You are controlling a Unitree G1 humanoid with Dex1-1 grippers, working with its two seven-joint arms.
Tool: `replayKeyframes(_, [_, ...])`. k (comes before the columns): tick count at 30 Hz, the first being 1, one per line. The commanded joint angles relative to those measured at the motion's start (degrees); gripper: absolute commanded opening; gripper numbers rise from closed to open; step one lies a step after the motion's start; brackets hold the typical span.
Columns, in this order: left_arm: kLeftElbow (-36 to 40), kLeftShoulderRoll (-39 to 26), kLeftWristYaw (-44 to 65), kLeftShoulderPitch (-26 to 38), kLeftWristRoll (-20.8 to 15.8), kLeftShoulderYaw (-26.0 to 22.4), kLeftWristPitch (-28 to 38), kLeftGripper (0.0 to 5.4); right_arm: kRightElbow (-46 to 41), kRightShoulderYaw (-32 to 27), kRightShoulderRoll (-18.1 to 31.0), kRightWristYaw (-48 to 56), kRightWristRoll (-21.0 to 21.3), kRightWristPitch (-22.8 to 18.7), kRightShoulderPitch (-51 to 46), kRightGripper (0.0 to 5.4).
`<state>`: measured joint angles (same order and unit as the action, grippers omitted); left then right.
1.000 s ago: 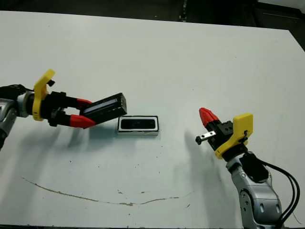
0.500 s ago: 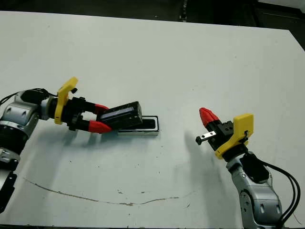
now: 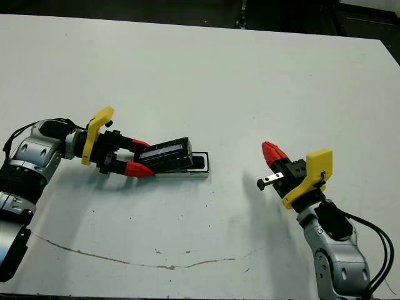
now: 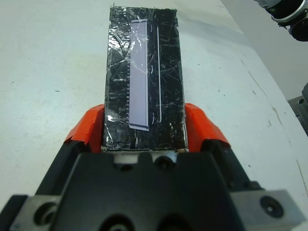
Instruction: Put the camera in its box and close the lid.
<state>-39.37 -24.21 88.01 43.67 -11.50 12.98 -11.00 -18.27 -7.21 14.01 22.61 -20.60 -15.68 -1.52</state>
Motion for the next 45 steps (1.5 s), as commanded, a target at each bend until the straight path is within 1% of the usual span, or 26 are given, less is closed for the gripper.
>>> replayKeyframes(1, [-0.49,2.46,0.02,-1.97,0.91,1.62,-0.02,3.19,-0.05,-0.18,0.59,-0.49,0.62,0.19,-0.88,0.0])
replayKeyframes(6, [-0.3,4.14,-0.6,-2.73,0.16,1.03,0.33,3.19,-0.2,-0.22,0.4,-0.65,0.42,-0.21,-0.98,0.0])
replayKeyframes(9, [0.67,4.82,-0.72,-2.75,-0.54,1.07,-1.99,3.19,-0.01,-0.28,0.41,-0.32,0.12,-0.03,-0.94,0.0])
replayKeyframes(12, [0.97,6.0,-0.31,-3.02,-1.85,0.67,-2.79,3.19,-0.02,-0.29,0.46,-0.32,0.1,-0.08,-0.93,0.0])
replayKeyframes(15, [0.2,7.24,1.27,-3.26,-2.49,0.51,-0.44,3.19,0.21,-0.32,0.39,-0.05,-0.01,0.42,-0.9,0.0])
replayKeyframes(18, [0.12,7.52,1.31,-3.37,-2.15,0.75,-0.59,3.19,0.11,-0.34,0.42,-0.29,-0.06,0.07,-0.92,0.0])
replayKeyframes(22, [0.09,7.65,1.66,-3.7,-1.69,1.02,1.87,3.19,0.07,-0.37,0.48,-0.23,-0.17,0.02,-0.92,0.0])
replayKeyframes(25, [-1.19,7.88,2.07,-3.49,-1.58,1.11,2.37,3.19,-0.11,-0.32,0.47,-0.35,-0.09,0.01,-0.94,0.0])
replayKeyframes(32, [-2.04,7.69,2.0,-2.93,-0.37,2.17,3.21,3.19,-0.22,-0.2,0.5,-0.64,0.38,0.21,-0.99,0.0])
replayKeyframes(36, [-1.6,7.5,1.14,-2.55,0.72,3.4,1.48,3.19,-0.15,-0.38,0.46,-0.25,-0.53,-0.24,-0.88,0.0])
replayKeyframes(37, [-1.23,7.49,0.57,-2.74,1.08,3.56,2.27,3.19,-0.09,-0.35,0.51,-0.2,-0.44,-0.06,-0.86,0.0])
replayKeyframes(41, [3.31,7.28,-6.18,-4.92,3.7,3.93,4.23,3.19,-0.17,-0.15,0.61,-0.55,0.24,0.15,-0.86,0.0])
replayKeyframes(45, [9.63,7.14,-13.56,-6.61,7.0,6.29,-0.11,3.19,-0.49,-0.1,0.58,-0.71,0.24,-0.12,-0.82,0.0])
